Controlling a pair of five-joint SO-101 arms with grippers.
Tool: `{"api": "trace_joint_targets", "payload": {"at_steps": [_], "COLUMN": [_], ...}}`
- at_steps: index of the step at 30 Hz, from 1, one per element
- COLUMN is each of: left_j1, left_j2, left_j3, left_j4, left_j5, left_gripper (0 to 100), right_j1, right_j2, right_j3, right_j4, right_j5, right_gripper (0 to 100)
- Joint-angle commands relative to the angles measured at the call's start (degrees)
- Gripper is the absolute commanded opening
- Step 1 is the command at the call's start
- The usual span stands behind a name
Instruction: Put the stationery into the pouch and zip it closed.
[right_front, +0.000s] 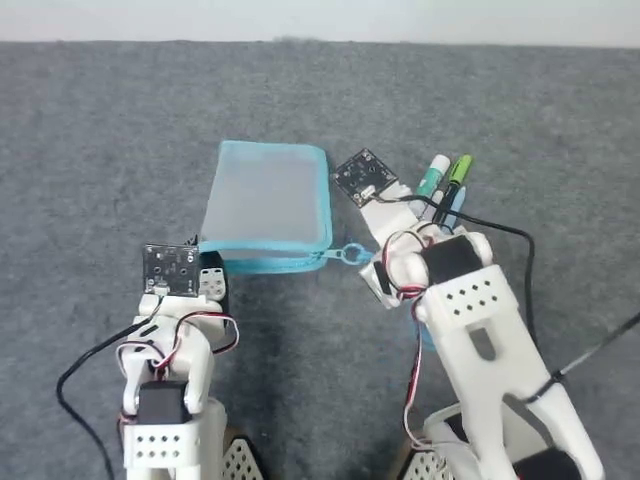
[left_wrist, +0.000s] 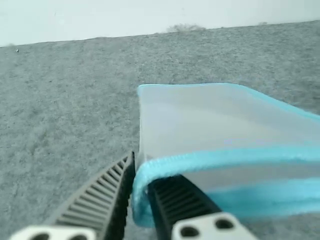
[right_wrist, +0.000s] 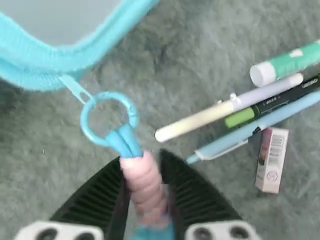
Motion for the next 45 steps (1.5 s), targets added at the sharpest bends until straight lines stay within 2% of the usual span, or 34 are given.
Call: {"api": "trace_joint_targets", "payload": {"at_steps": [1, 3, 6, 10, 13, 20, 27, 39, 45], "left_j1": [-0.53, -0.62, -0.62, -0.62, -0.62, -0.62, -0.62, -0.62, -0.62], "left_j2": [0.0, -0.18, -0.26, -0.26, -0.26, -0.26, -0.35, -0.35, -0.35], "left_j3": [-1.1, -1.27, -1.27, -1.27, -1.27, -1.1, -1.01, -1.01, -1.01], "left_j4": [-1.93, -1.93, -1.93, -1.93, -1.93, -1.93, -2.02, -2.02, -2.02], "left_j5": [1.23, 1.14, 0.97, 0.97, 0.97, 0.88, 0.88, 0.88, 0.88], "left_gripper": [1, 1, 1, 1, 1, 1, 1, 1, 1], "right_j1": [2.59, 5.05, 12.26, 20.7, 23.87, 25.98, 29.32, 29.76, 32.48], "right_j2": [-7.08, -8.57, -7.16, 0.4, 9.1, 27.3, 38.55, 46.73, 46.11], "right_j3": [-3.25, -3.69, -4.31, -4.84, -6.59, -14.86, -16.62, -16.79, -16.79], "right_j4": [3.74, 6.2, 6.55, 2.68, -1.19, -2.95, -10.68, -15.52, -14.46], "right_j5": [0.79, 0.79, 1.76, 4.66, 9.14, 19.87, 27.25, 25.76, 22.59], "right_gripper": [26.3, 27.3, 22.7, 19.4, 19.4, 19.4, 19.5, 19.0, 11.8]}}
